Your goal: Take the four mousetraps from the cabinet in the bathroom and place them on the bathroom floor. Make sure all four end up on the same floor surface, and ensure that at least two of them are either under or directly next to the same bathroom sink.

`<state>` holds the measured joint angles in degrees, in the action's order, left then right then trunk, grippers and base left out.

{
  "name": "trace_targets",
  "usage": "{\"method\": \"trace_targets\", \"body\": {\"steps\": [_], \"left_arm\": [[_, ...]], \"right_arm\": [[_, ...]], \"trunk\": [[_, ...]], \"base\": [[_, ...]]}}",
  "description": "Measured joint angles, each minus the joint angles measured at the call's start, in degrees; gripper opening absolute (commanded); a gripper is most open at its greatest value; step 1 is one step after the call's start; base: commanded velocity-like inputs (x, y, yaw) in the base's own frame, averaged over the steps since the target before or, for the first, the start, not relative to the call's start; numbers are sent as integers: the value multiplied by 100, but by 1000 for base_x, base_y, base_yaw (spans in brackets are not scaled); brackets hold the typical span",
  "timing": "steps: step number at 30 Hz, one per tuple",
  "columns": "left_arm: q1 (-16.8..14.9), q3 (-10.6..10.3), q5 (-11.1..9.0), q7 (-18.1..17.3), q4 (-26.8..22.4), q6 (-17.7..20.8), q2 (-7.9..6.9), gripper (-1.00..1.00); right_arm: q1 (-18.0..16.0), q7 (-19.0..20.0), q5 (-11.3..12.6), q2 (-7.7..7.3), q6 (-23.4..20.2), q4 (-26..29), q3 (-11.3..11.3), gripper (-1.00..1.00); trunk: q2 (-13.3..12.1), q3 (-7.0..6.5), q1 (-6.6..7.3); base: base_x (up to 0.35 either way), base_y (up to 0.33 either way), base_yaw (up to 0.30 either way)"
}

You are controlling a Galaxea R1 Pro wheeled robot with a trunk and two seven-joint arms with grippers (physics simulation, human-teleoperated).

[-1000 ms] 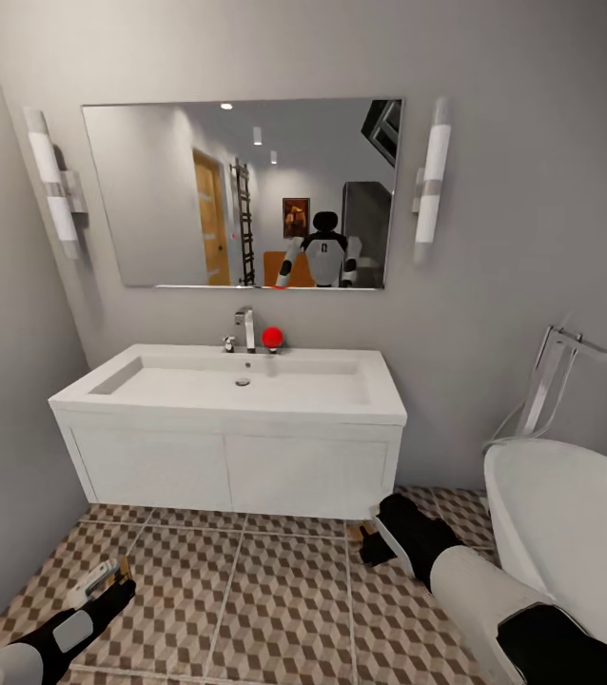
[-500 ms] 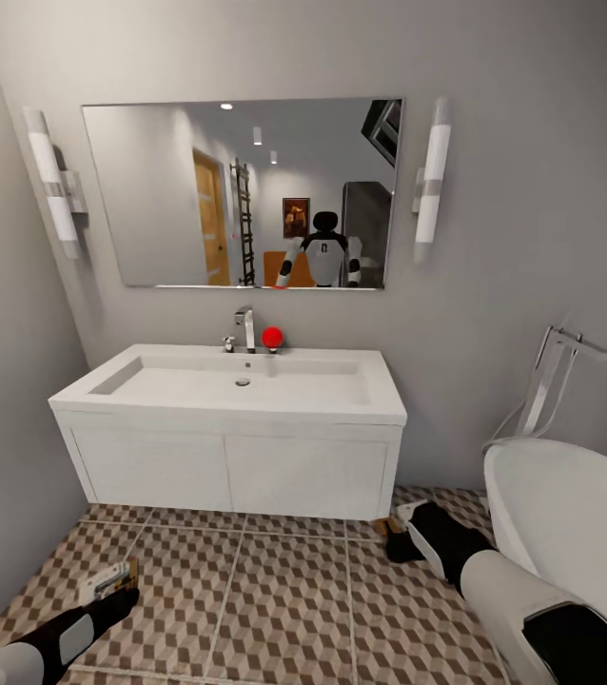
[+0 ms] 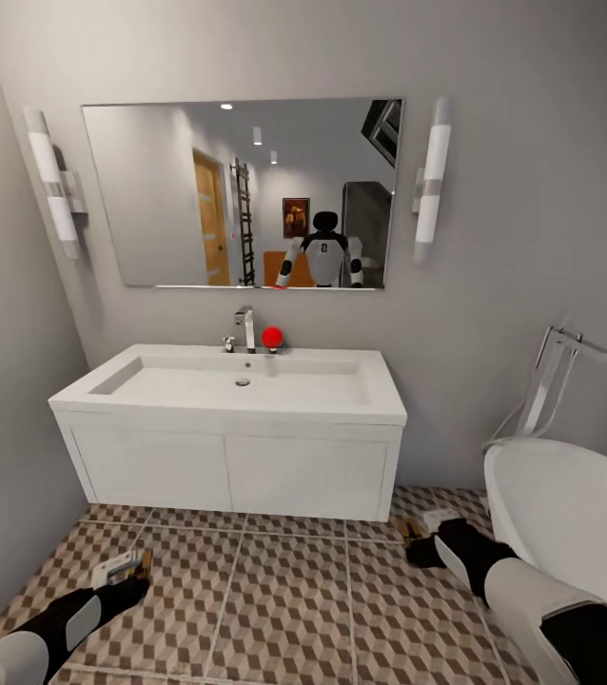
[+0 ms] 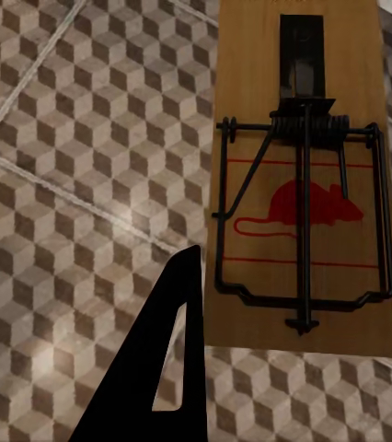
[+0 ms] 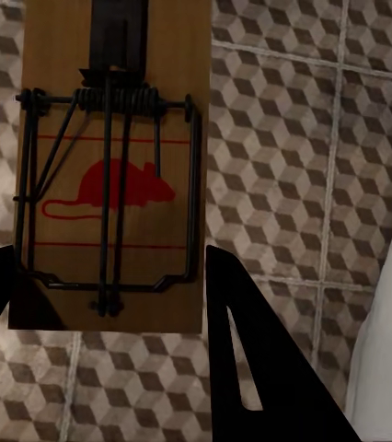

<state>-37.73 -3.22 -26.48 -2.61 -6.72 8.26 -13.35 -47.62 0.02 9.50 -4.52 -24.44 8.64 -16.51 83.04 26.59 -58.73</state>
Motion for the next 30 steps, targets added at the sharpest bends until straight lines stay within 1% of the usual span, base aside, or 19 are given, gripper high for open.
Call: {"method": "trace_targets", "body": {"steps": [6, 16, 30], "left_arm": [[1, 0, 9, 0, -27, -23, -1, -100], [1, 7, 14, 0, -40, -88, -4, -100], [2, 27, 5, -8, -34, -48, 2, -100]], "right_arm": [[0, 0, 59, -30, 17, -75, 0, -100], [0, 0, 75, -31, 24, -113, 0, -100], [0, 29, 90, 41, 11, -120, -6, -100]], "trunk": [[0, 0, 0], [0, 0, 0], [0, 0, 0]], "base": [[0, 0, 0], [0, 0, 0], [0, 0, 0]]}}
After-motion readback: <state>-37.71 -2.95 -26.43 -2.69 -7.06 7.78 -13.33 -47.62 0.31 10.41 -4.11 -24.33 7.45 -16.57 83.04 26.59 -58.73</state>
